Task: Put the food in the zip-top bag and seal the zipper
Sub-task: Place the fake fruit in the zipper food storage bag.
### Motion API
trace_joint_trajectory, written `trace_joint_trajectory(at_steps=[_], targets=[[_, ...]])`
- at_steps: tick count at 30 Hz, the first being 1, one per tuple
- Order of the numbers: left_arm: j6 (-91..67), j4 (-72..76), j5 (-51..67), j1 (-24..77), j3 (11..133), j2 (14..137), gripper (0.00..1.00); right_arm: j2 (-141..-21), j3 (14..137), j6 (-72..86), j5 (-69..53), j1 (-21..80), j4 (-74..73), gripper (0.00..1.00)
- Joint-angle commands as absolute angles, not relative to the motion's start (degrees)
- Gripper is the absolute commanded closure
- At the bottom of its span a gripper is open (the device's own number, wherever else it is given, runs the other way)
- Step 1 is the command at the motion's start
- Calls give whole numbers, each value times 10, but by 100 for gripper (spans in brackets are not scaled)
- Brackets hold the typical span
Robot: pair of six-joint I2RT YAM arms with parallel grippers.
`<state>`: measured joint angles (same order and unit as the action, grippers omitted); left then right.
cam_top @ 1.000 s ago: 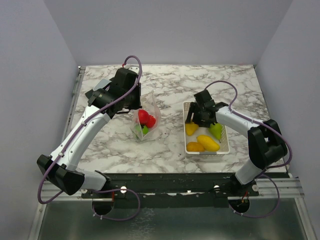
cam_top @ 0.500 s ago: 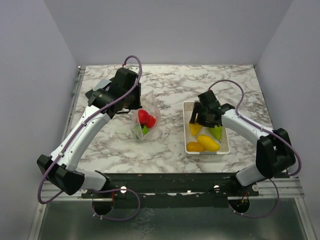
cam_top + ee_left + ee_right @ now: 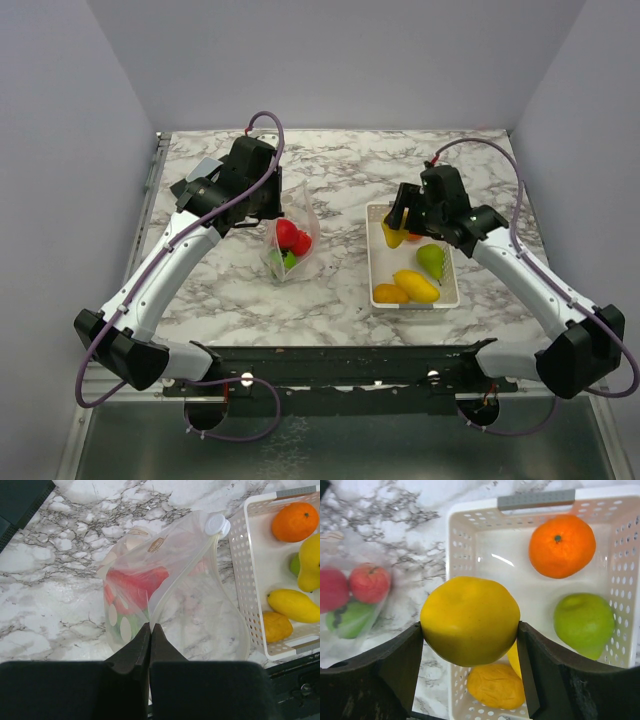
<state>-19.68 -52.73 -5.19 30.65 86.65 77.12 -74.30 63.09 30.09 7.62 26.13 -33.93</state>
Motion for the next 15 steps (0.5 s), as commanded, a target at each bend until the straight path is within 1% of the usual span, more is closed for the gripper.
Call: trace_joint_trajectory(at_steps=[1,10,15], targets=[[-196,-517,-46,307,863,760,100,-707,662,270,20,263,-333,64],[-194,-517,-44,307,864,760,100,-686,701,252,-54,302,-302,64],[-194,-516,-42,306,865,761,100,-684,733,248,-67,344,-286,64]])
